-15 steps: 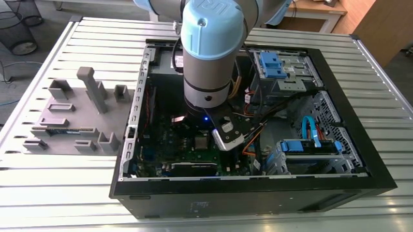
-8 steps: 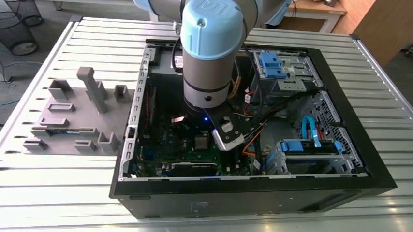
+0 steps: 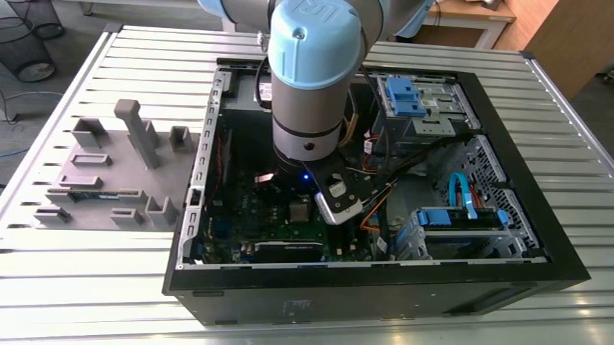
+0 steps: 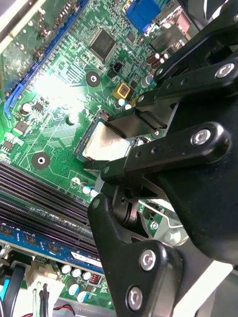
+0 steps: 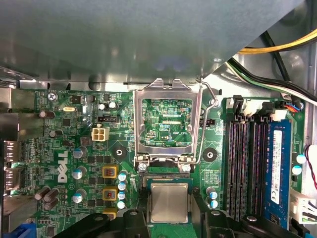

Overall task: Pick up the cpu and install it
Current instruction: 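Place the cpu into insertion slot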

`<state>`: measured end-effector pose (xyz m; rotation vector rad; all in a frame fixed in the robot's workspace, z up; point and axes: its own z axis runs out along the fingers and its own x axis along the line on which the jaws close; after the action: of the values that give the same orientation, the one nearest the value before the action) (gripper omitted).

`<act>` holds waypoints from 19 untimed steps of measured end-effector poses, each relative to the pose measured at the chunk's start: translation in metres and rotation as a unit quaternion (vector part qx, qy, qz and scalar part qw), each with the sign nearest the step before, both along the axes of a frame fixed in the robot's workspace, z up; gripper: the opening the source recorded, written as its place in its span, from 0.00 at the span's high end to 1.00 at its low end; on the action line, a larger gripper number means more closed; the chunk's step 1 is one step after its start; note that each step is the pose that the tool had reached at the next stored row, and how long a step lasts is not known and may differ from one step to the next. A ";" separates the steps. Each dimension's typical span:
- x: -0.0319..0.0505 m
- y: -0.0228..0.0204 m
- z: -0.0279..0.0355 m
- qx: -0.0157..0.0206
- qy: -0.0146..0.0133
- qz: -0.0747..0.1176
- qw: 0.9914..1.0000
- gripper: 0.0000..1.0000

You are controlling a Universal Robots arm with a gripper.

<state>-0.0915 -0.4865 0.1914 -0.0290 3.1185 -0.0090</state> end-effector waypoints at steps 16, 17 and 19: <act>0.0000 0.0000 0.0000 0.000 0.000 0.000 1.000 0.61; 0.0000 0.0000 0.0000 0.000 0.000 0.000 1.000 0.61; 0.0000 0.0000 0.0000 0.000 0.000 0.000 1.000 0.61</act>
<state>-0.0915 -0.4864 0.1914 -0.0290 3.1185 -0.0092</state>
